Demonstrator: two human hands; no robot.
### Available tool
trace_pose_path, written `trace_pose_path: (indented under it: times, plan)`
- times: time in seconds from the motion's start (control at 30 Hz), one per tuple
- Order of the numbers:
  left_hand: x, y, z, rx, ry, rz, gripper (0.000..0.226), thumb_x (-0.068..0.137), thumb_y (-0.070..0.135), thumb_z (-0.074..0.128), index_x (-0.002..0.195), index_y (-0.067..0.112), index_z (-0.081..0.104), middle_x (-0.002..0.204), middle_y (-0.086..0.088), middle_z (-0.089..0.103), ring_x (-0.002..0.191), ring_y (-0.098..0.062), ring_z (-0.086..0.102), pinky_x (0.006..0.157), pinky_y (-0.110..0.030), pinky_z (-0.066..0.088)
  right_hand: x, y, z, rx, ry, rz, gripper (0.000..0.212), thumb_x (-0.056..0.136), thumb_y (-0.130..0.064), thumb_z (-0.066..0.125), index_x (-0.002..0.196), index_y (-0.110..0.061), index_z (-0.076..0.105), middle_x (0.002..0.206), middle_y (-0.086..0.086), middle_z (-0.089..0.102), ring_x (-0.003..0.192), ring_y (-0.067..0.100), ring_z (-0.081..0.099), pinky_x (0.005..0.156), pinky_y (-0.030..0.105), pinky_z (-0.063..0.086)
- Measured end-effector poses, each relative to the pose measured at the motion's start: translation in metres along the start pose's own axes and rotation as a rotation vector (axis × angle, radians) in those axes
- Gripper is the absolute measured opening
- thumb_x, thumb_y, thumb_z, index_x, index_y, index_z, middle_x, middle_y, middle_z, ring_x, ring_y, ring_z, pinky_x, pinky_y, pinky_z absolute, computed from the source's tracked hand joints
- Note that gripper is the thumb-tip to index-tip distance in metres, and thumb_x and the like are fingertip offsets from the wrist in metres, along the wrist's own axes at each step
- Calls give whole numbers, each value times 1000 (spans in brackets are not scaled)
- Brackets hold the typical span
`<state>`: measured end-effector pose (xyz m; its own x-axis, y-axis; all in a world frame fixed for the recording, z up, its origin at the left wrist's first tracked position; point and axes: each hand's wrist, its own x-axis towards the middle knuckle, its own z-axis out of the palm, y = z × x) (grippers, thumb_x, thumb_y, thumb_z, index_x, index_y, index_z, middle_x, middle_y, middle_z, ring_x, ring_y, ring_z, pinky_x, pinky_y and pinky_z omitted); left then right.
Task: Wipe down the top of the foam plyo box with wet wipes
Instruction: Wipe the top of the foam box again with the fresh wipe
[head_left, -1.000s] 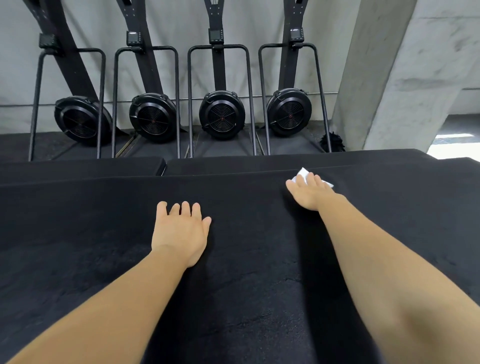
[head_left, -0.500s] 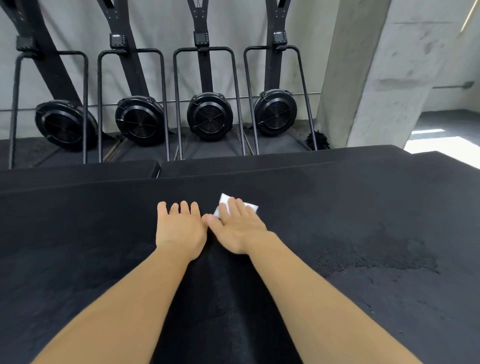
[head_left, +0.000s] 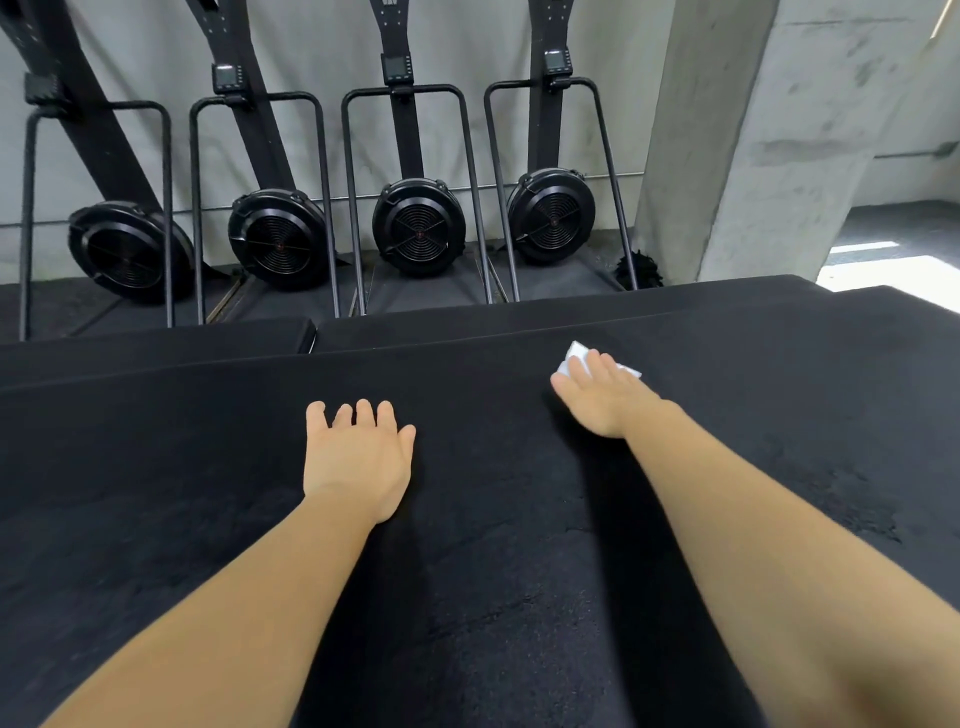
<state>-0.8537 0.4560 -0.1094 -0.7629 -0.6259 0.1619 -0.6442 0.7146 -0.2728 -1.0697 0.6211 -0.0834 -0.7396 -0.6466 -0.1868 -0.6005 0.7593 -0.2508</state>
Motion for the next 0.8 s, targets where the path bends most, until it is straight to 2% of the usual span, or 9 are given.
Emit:
trace_pose_path:
  times: [0.1, 0.2, 0.33, 0.43, 0.53, 0.63, 0.67, 0.73, 0.8]
  plan:
    - [0, 0, 1, 1, 5, -2, 52, 100, 38, 6, 133, 16, 38, 118, 2, 52, 116, -23, 48, 111, -49, 14, 5, 9, -3, 24, -5, 88, 59, 105, -41, 19, 154, -8, 20, 158, 19, 15, 146, 33, 14, 118, 46, 14]
    - [1, 0, 2, 5, 18, -6, 50, 100, 39, 6, 128, 16, 41, 111, 3, 52, 110, -22, 49, 110, -49, 15, 2, 1, 0, 17, 34, 133, 59, 103, -37, 19, 153, -6, 21, 154, 19, 20, 143, 31, 15, 119, 44, 14]
    - [2, 0, 1, -7, 11, -12, 48, 99, 40, 6, 121, 17, 43, 110, 3, 53, 108, -22, 50, 110, -49, 15, -21, -26, 13, 78, 11, 99, 67, 104, -50, 22, 155, -8, 16, 161, 18, 11, 148, 33, 10, 119, 46, 8]
    - [0, 0, -1, -27, 1, -13, 49, 100, 40, 6, 122, 17, 43, 112, 3, 53, 111, -22, 49, 111, -49, 15, -43, -52, 25, 13, 62, 2, 58, 102, -49, 22, 140, -7, 36, 136, 11, 36, 128, 29, 29, 114, 40, 22]
    - [-1, 0, -3, -45, -6, -24, 49, 100, 40, 7, 125, 17, 42, 117, 2, 53, 115, -23, 48, 111, -49, 14, -67, -81, 35, 56, 35, -85, 60, 101, -51, 18, 139, -10, 37, 130, 5, 34, 126, 24, 28, 113, 38, 22]
    - [-3, 0, -6, -37, -22, -12, 43, 99, 37, 11, 120, 18, 44, 117, 1, 52, 114, -23, 48, 110, -50, 16, -85, -109, 47, 37, -39, -173, 67, 102, -53, 12, 152, -10, 23, 152, 8, 22, 144, 25, 12, 120, 40, 11]
    - [-4, -1, -6, -22, -24, 3, 39, 98, 35, 16, 119, 19, 45, 114, 1, 51, 112, -23, 47, 109, -51, 17, -89, -115, 51, 17, -69, -200, 69, 102, -53, 10, 157, -11, 14, 161, 9, 10, 150, 26, 2, 122, 40, 5]
    - [-5, -2, -6, -12, -29, 14, 34, 97, 33, 21, 115, 20, 46, 109, 2, 48, 107, -21, 47, 107, -51, 19, -92, -119, 55, 6, -121, -239, 68, 103, -52, 6, 159, -15, -3, 166, 7, -12, 152, 21, -16, 123, 39, -6]
    - [-5, -2, -6, -14, -30, 12, 37, 96, 32, 18, 116, 19, 47, 110, 2, 48, 107, -21, 46, 107, -50, 19, -89, -112, 52, 18, -125, -271, 64, 104, -49, 8, 159, -17, 0, 166, 5, -10, 152, 19, -13, 123, 37, -4]
